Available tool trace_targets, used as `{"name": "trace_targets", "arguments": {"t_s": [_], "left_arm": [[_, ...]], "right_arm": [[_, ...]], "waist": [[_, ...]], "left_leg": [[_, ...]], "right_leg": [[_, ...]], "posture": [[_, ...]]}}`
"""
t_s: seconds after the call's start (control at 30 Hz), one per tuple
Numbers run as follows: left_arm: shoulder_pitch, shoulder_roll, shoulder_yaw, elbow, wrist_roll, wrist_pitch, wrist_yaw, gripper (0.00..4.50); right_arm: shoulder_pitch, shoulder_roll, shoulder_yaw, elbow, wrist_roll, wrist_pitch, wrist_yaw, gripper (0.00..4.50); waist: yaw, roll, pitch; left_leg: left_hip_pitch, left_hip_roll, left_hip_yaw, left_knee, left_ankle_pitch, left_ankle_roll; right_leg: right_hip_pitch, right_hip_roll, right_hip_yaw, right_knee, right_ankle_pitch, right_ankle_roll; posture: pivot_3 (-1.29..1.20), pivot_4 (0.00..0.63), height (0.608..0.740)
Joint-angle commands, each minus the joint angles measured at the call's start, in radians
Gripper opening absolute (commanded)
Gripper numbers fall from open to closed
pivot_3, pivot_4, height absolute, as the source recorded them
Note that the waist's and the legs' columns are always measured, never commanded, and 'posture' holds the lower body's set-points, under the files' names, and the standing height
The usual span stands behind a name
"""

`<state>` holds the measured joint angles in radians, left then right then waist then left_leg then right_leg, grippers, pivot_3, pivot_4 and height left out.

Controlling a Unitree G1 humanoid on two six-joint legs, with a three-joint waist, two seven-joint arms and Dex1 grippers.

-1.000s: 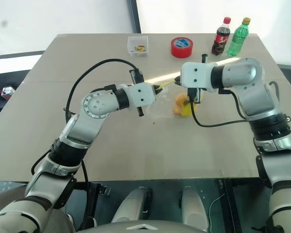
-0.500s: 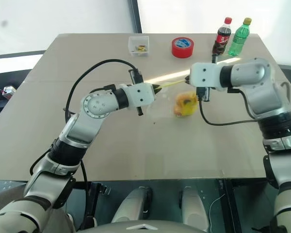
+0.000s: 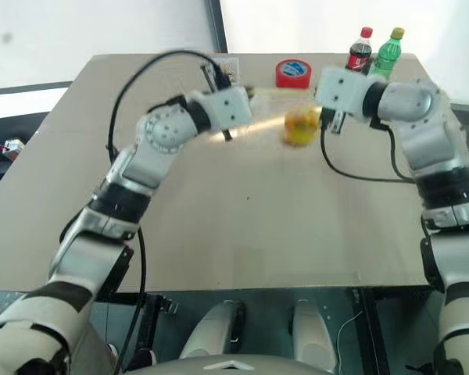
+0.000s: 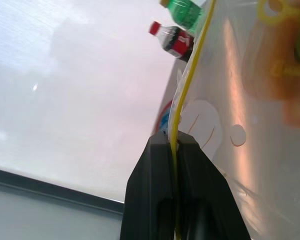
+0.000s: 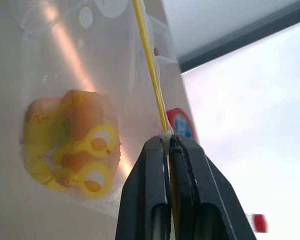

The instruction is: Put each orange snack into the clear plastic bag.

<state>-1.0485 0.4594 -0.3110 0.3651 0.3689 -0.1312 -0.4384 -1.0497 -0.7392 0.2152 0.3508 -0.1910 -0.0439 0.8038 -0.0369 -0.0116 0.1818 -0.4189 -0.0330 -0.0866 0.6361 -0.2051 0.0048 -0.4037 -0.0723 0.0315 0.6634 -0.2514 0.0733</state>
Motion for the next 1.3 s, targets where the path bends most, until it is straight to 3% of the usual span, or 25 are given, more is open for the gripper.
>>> {"name": "trace_targets", "arguments": {"t_s": [0.03, 0.17, 0.37, 0.43, 0.5, 0.53, 0.57, 0.6, 0.73, 0.87, 1.07, 1.3], "left_arm": [[-0.007, 0.018, 0.071, 0.028, -0.027, -0.049, 0.04, 0.0], [0.115, 0.014, 0.038, -0.06, -0.057, -0.038, -0.046, 0.0], [0.437, 0.009, 0.01, -0.251, -0.102, 0.079, -0.152, 0.0], [0.542, 0.012, 0.012, -0.301, -0.106, 0.12, -0.159, 0.63], [0.6, 0.018, 0.007, -0.327, -0.086, 0.132, -0.151, 1.32], [0.613, 0.016, 0.007, -0.335, -0.083, 0.138, -0.144, 1.41], [0.624, 0.019, 0.003, -0.343, -0.072, 0.145, -0.14, 2.03], [0.629, 0.014, 0.007, -0.357, -0.07, 0.162, -0.133, 2.37], [0.636, -0.02, 0.065, -0.433, -0.132, 0.247, -0.131, 2.37], [0.694, -0.009, 0.153, -0.543, -0.23, 0.33, -0.169, 2.37], [0.853, -0.003, 0.368, -0.805, -0.525, 0.639, -0.23, 2.37], [1.0, 0.012, 0.538, -1.025, -0.74, 0.852, -0.205, 2.37]], "right_arm": [[0.007, -0.053, -0.078, -0.021, -0.002, 0.045, -0.025, 0.05], [0.155, -0.078, -0.095, -0.146, 0.054, 0.145, 0.048, 0.05], [0.482, -0.087, -0.136, -0.25, 0.102, 0.177, 0.027, 0.05], [0.593, -0.081, -0.161, -0.275, 0.132, 0.169, 0.015, 0.0], [0.651, -0.077, -0.175, -0.29, 0.14, 0.166, 0.004, 0.67], [0.664, -0.076, -0.18, -0.294, 0.14, 0.167, 0.001, 0.74], [0.676, -0.072, -0.187, -0.299, 0.142, 0.157, -0.007, 1.26], [0.685, -0.067, -0.199, -0.314, 0.161, 0.181, -0.001, 1.69], [0.711, -0.072, -0.246, -0.378, 0.263, 0.252, 0.065, 1.69], [0.782, -0.088, -0.344, -0.474, 0.435, 0.359, 0.155, 1.69], [0.926, -0.118, -0.525, -0.557, 0.657, 0.474, 0.25, 1.69], [1.037, -0.154, -0.661, -0.513, 0.729, 0.446, 0.331, 1.69]], "waist": [[0.0, 0.0, 0.0], [0.001, 0.0, -0.001], [0.0, 0.0, -0.001], [0.001, 0.0, -0.001], [0.002, 0.001, -0.001], [0.002, 0.001, -0.001], [0.001, 0.001, -0.001], [0.001, 0.001, -0.001], [0.0, 0.0, 0.0], [0.0, 0.0, -0.001], [0.002, 0.0, -0.001], [0.012, 0.0, -0.001]], "left_leg": [[0.0, 0.0, 0.0, -0.001, 0.0, -0.001], [-0.003, 0.0, 0.001, -0.002, 0.002, -0.003], [-0.012, 0.0, 0.001, 0.002, 0.002, -0.003], [-0.012, 0.0, 0.0, 0.003, 0.001, -0.002], [-0.01, 0.001, 0.0, 0.004, 0.0, 0.001], [-0.009, 0.0, 0.0, 0.004, 0.0, 0.001], [-0.009, 0.0, 0.0, 0.006, 0.0, 0.001], [-0.006, 0.0, 0.001, 0.008, 0.0, 0.001], [0.01, 0.002, 0.002, 0.009, 0.0, 0.001], [0.01, 0.003, 0.0, 0.009, -0.001, 0.001], [0.006, 0.004, -0.003, 0.009, -0.001, 0.001], [0.006, 0.005, -0.001, 0.011, -0.001, 0.001]], "right_leg": [[0.0, 0.0, 0.0, -0.001, 0.0, 0.0], [-0.002, 0.0, 0.0, -0.002, 0.0, 0.0], [-0.01, 0.0, 0.001, 0.001, 0.0, 0.0], [-0.01, 0.0, 0.001, 0.002, 0.0, 0.0], [-0.008, 0.0, 0.001, 0.003, 0.0, 0.0], [-0.008, 0.0, 0.001, 0.004, 0.0, 0.0], [-0.008, 0.0, 0.002, 0.006, 0.0, 0.0], [-0.006, 0.0, 0.003, 0.01, 0.0, 0.0], [0.01, 0.002, 0.004, 0.01, -0.001, 0.001], [0.011, 0.002, 0.003, 0.009, 0.0, 0.0], [0.008, 0.001, 0.003, 0.008, 0.0, 0.0], [0.011, 0.001, 0.0, 0.005, 0.0, 0.0]], "posture": [[0.0, 0.15, 0.74], [0.0, 0.15, 0.74], [0.0, 0.15, 0.74], [0.0, 0.15, 0.74], [0.0, 0.15, 0.74], [0.0, 0.15, 0.74], [0.0, 0.15, 0.74], [0.0, 0.15, 0.74], [0.0, 0.15, 0.74], [0.0, 0.15, 0.74], [0.0, 0.15, 0.74], [0.0, 0.15, 0.74]]}}
